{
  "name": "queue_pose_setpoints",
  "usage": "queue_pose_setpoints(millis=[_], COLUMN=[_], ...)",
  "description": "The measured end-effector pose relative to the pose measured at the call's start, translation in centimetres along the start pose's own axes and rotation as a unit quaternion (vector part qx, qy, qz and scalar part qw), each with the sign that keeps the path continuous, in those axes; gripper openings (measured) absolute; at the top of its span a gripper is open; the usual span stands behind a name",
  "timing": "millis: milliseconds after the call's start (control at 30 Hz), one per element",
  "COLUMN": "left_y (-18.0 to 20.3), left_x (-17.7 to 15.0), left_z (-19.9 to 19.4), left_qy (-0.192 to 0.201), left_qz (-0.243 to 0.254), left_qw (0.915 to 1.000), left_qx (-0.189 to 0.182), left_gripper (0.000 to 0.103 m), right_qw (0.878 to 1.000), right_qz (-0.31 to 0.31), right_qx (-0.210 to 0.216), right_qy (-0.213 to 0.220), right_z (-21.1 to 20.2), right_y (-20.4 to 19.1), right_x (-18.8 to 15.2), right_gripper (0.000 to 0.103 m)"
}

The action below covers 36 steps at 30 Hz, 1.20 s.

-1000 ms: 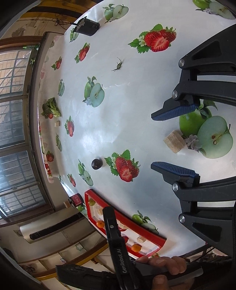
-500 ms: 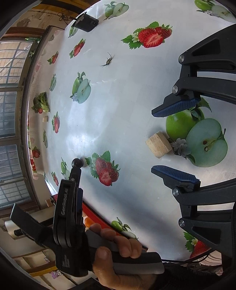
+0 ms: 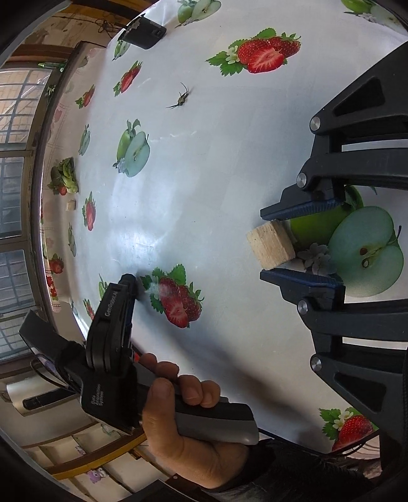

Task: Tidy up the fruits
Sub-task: 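Move the left gripper to the dark plum and close on it while the right approaches a wooden block, then close the right gripper on the wooden block while the left lifts the plum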

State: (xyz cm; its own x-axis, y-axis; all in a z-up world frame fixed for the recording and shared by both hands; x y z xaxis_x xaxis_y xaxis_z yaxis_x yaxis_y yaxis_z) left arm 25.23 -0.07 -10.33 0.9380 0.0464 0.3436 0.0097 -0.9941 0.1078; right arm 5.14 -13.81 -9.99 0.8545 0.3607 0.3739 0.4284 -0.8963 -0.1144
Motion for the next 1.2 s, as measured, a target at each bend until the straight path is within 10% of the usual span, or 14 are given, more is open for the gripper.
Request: queue_pose_setpoints(millis=[1200], left_y=[-5.0], left_x=[-9.7], left_z=[-11.2], left_qy=[0.077], left_qz=[-0.042], left_qw=[0.9961], left_qx=[-0.002], left_gripper=[0.024], right_qw=[0.996], right_qz=[-0.054], right_qx=[0.037], right_qy=[0.060], right_z=[-3.7], right_y=[-7.6], right_x=[6.0], right_gripper=[0.032])
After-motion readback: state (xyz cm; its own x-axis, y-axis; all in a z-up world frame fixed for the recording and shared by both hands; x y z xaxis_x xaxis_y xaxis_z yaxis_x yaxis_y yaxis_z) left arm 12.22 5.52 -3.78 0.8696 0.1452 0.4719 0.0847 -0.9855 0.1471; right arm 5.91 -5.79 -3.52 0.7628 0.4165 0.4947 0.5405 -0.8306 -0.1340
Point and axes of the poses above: each gripper's, at about its wrist camera, not at the fingertips, and z roughly the way its jaws point, y to its right, x to its top, the point moved 5 cm from there along z, roughly the way its jaws point, and after that the axes turned 12 degrees about -y, right-handed, at the moved point
